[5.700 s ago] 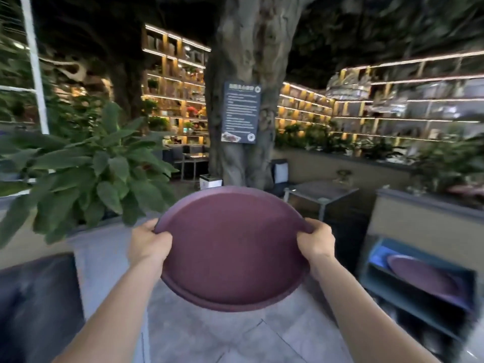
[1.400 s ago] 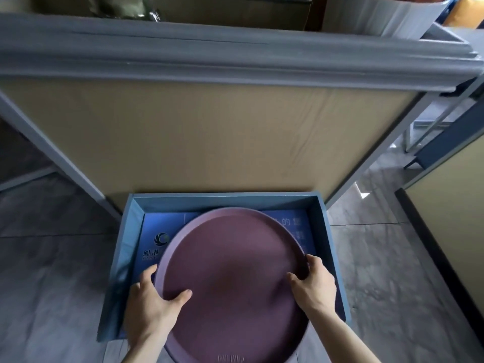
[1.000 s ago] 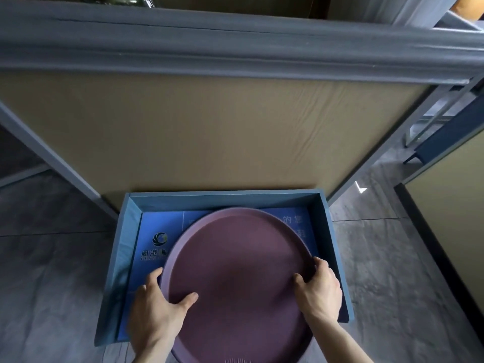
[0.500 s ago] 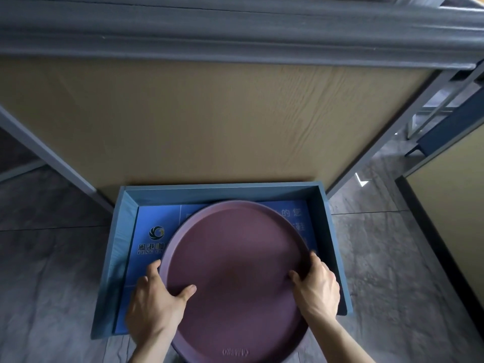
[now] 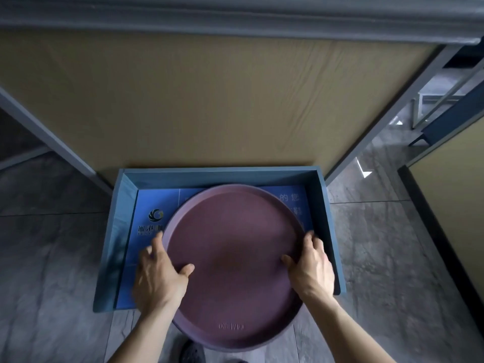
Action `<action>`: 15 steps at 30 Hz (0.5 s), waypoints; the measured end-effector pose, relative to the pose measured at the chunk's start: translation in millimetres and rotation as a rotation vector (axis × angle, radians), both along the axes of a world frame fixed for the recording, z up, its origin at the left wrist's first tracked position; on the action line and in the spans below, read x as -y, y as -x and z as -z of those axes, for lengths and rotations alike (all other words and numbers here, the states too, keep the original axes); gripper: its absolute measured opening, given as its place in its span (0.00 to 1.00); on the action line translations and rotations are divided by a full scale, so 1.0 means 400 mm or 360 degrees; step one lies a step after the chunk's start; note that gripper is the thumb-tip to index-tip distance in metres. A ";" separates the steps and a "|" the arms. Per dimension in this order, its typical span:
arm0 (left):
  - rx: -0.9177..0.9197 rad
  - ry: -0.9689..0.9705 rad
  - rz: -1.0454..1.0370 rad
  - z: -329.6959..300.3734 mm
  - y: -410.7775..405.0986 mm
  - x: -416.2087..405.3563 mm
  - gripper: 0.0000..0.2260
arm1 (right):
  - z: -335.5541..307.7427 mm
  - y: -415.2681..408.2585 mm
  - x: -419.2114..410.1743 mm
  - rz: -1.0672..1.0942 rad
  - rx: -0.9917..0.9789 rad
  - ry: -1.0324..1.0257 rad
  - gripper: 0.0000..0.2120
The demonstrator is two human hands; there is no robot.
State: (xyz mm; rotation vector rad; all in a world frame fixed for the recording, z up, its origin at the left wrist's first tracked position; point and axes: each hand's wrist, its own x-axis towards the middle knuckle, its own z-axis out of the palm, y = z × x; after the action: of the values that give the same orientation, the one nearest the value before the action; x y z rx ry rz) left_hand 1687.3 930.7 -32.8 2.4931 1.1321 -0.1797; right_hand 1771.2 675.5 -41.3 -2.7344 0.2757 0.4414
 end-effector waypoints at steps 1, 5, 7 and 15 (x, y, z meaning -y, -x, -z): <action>0.0027 -0.0103 0.0155 -0.005 0.000 0.012 0.47 | -0.003 0.019 -0.003 -0.0141 0.0035 0.0041 0.51; -0.0043 -0.0118 0.0727 -0.014 -0.003 0.070 0.54 | 0.002 0.082 -0.004 -0.0751 -0.0066 0.0162 0.59; -0.0170 -0.0004 0.0818 0.001 0.005 0.089 0.60 | 0.006 0.087 0.004 -0.0829 -0.0147 0.0193 0.62; -0.0327 -0.0078 0.0938 0.047 0.033 0.075 0.65 | 0.020 0.082 0.000 -0.0889 -0.0180 0.0251 0.67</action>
State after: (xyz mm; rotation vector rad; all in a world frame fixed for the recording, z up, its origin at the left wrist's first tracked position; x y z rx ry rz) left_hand 1674.3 900.7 -51.5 2.8348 0.4363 -0.5846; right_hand 1738.5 675.3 -49.2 -2.9190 -0.4603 0.7468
